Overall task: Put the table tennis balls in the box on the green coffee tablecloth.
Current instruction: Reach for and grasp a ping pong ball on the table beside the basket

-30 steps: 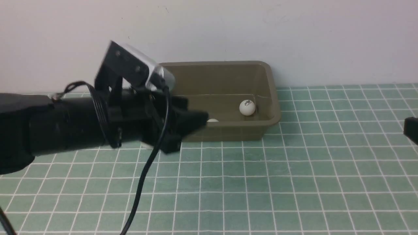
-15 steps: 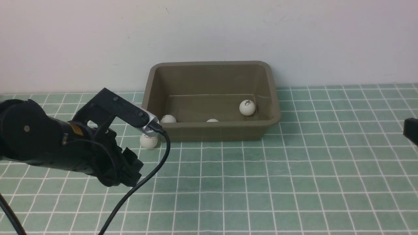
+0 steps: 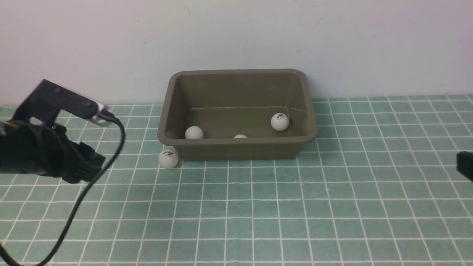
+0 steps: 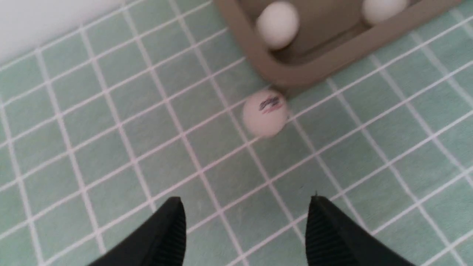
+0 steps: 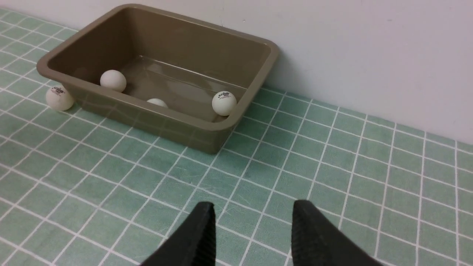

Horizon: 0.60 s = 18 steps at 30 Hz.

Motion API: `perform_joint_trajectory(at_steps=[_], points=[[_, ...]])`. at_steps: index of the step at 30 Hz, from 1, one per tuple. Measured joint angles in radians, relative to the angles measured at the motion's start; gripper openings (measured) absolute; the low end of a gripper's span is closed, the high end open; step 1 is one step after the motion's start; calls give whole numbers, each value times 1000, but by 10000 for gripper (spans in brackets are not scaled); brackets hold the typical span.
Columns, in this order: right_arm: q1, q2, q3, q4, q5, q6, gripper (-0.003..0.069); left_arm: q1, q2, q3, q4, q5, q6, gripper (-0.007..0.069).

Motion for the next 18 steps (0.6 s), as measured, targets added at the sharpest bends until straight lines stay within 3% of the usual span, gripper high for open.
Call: perform_joint_trajectory(at_steps=[7,18], points=[[0,0,0,-3,14,0,273,39,67,-27,-244,74,345,394],[0,0,0,13,47,0,273,66,259,-123,-287,121,617,394]])
